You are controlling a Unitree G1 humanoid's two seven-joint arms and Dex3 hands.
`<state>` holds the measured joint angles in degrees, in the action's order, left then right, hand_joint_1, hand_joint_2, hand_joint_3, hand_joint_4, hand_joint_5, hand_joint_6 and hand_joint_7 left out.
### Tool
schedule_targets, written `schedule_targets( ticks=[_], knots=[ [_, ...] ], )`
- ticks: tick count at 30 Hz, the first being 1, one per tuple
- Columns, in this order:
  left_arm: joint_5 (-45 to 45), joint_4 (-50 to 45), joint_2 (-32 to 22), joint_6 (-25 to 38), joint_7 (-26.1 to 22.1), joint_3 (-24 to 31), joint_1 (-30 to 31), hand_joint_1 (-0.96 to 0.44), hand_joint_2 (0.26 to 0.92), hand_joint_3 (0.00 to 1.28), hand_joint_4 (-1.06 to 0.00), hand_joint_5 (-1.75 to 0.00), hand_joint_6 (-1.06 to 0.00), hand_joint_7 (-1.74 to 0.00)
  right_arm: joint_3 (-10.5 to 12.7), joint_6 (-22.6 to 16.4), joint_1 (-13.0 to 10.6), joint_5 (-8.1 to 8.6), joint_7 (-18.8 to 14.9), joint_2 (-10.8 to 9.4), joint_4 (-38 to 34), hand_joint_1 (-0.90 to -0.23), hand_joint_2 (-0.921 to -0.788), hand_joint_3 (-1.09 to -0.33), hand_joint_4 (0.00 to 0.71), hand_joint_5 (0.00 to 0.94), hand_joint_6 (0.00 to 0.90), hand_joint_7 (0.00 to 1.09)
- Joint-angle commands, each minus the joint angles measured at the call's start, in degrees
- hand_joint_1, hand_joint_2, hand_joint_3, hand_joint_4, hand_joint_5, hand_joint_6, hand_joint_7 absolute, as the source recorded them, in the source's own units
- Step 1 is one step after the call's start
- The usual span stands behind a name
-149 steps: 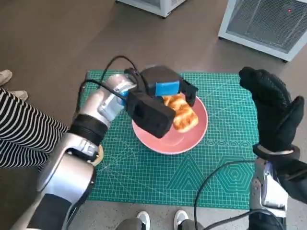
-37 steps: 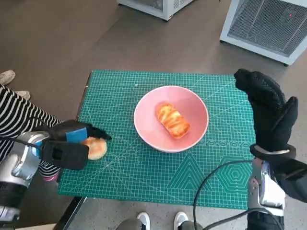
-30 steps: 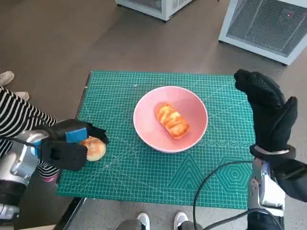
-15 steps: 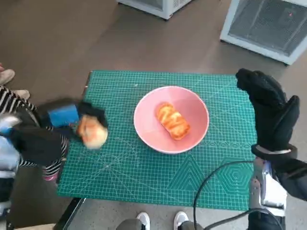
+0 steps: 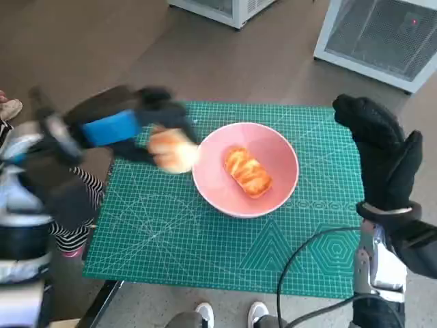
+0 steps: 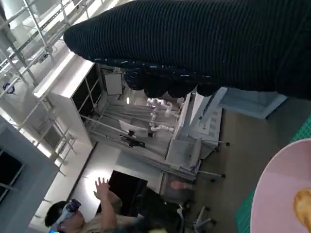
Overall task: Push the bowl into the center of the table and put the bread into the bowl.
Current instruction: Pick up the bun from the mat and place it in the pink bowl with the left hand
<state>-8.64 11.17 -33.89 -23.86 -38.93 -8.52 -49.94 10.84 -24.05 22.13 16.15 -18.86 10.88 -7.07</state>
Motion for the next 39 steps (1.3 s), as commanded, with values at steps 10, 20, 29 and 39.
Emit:
schedule_targets(
  ticks=[10, 20, 29, 39],
  knots=[
    [-11.13, 20.1, 12.6, -2.32, 4.19, -11.62, -10.5, 0.0, 0.917, 0.03, -0.74, -1.16, -0.69, -1.06, -0.24, 0.14, -1.06, 0.72, -0.66, -0.41, 0.31, -0.723, -0.921, -0.717, 0.121, 0.001, 0.032, 0.5],
    [-18.35, 31.48, 16.3, -1.19, 6.8, -16.75, -11.62, 0.0, 0.92, 0.04, -0.75, -1.15, -0.64, -1.1, 0.44, 0.87, -2.42, 0.43, 0.22, -0.13, 2.91, -0.716, -0.921, -0.721, 0.119, 0.0, 0.021, 0.5],
    [-19.31, 28.04, 17.52, 13.85, -0.17, -17.9, -9.9, 0.0, 0.713, 0.37, -0.37, -0.6, -0.46, -0.23, 0.86, 1.49, -2.59, -0.15, 1.49, -0.2, 4.11, -0.714, -0.921, -0.726, 0.116, 0.0, 0.004, 0.5],
    [-11.08, 20.88, 15.62, 15.31, -4.03, -12.05, -6.65, -0.25, 0.798, 0.08, -0.15, -0.02, -0.32, -0.01, 0.69, 1.44, -1.5, -1.15, 2.94, -0.05, 4.05, -0.713, -0.921, -0.73, 0.115, 0.0, -0.001, 0.51]
  ],
)
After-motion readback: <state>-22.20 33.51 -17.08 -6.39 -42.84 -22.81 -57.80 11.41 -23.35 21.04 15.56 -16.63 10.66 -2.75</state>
